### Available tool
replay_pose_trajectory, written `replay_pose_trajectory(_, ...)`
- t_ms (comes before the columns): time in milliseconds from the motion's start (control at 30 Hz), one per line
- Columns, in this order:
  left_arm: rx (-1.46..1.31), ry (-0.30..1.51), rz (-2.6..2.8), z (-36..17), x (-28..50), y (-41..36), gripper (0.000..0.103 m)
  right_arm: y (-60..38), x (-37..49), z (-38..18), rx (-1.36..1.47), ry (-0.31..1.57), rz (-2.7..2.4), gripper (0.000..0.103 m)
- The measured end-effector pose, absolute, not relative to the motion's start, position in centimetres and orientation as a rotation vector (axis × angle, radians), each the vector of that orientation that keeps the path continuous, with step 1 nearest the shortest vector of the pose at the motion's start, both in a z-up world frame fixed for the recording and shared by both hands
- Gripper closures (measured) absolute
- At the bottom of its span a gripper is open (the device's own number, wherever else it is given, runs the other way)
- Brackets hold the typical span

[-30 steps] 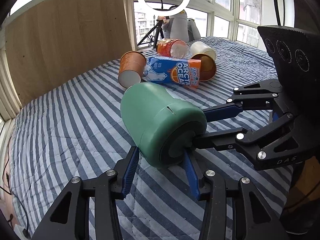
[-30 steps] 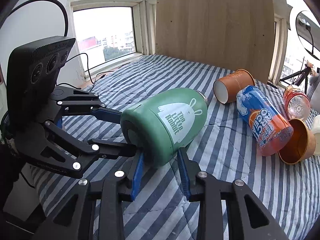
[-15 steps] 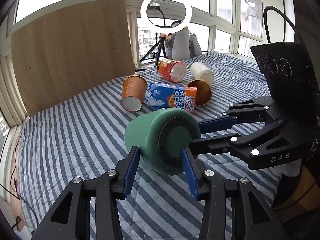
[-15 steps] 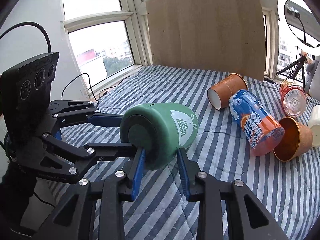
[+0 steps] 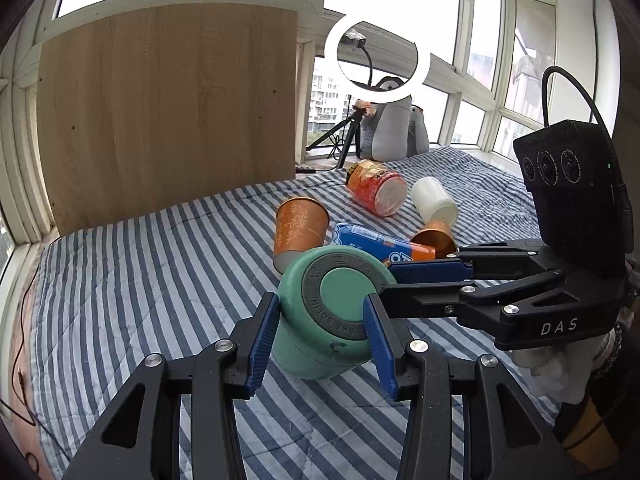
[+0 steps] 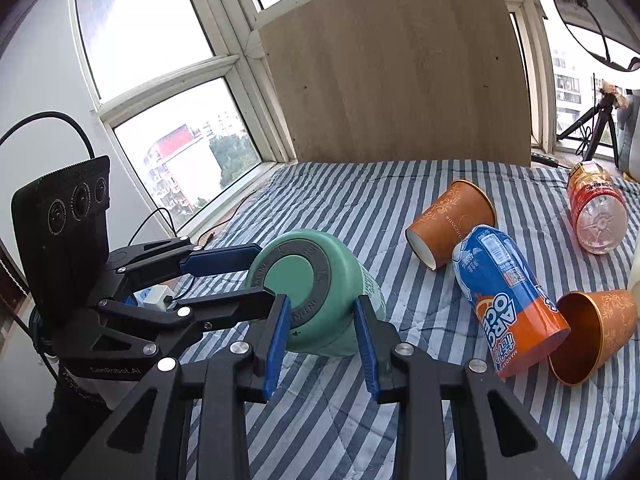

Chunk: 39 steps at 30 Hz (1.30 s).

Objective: Flip cup upside down

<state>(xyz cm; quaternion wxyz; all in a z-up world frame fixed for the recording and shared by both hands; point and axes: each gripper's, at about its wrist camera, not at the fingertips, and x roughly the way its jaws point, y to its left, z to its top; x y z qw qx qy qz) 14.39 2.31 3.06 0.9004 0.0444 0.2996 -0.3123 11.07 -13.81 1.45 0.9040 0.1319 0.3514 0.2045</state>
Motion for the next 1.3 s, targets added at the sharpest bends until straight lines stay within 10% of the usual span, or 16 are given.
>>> replay_pose_trajectory(567, 0.05, 0.577, -0.629, 3.2, 17.0, 2.2, 0.056, -14.7, 13.8, 1.4, 0.332, 0.647, 0.416, 0.072)
replay_pose_trajectory(733, 0.049, 0.563, -0.591, 3.2, 16.6, 2.4, 0.03, -14.7, 13.3, 1.6, 0.306, 0.632, 0.396, 0.068)
replay_pose_trajectory(1300, 0.036, 0.5, -0.514, 4.2, 14.2, 3.5, 0.016, -15.3, 10.2, 3.1, 0.241, 0.527, 0.295, 0.05)
